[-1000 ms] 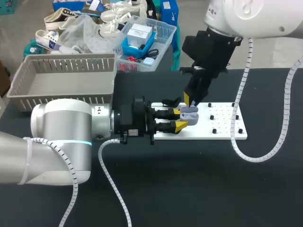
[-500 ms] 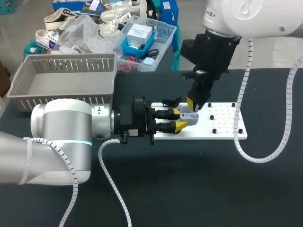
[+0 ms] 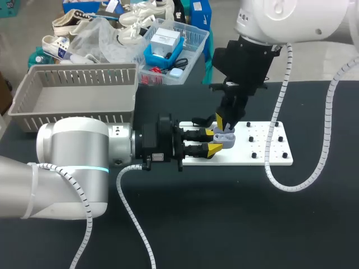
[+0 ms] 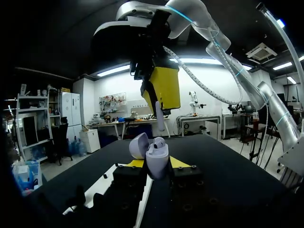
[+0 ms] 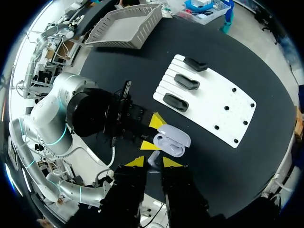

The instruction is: Pick up each earbud case from the left stands, insert the matching earbuds, close the lid, and place the case in the box.

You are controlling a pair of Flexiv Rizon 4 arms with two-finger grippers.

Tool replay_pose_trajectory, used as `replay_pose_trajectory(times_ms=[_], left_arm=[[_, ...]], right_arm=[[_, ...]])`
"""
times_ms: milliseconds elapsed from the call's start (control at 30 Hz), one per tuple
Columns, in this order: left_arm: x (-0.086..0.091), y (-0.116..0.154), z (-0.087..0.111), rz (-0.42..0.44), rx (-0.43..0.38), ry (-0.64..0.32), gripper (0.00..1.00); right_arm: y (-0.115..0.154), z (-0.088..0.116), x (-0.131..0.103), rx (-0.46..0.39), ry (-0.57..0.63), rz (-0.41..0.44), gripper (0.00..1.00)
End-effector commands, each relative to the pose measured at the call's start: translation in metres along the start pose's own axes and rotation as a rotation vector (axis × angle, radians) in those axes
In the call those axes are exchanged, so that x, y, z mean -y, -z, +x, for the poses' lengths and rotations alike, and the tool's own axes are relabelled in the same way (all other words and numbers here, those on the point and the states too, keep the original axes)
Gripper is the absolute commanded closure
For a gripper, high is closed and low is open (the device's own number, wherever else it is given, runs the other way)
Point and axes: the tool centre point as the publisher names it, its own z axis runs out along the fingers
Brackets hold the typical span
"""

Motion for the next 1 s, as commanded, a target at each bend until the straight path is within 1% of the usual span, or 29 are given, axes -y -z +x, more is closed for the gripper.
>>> replay_pose_trajectory(times_ms=[33,400,1000], left_arm=[[0.001,-0.001,0.000,-0.005,0.000,-0.001,1.00],[0.001,-0.001,0.000,-0.005,0.000,-0.001,1.00],[0.001,-0.001,0.000,-0.005,0.000,-0.001,1.00]], right_arm=[[-0.004,0.000,-0.003,0.017,0.014,0.022,1.00],[-0.012,-0.005,-0.006,-0.006,0.052,0.027,1.00],[-0.017,-0.009,0.003,-0.007,0.042,0.028,1.00]])
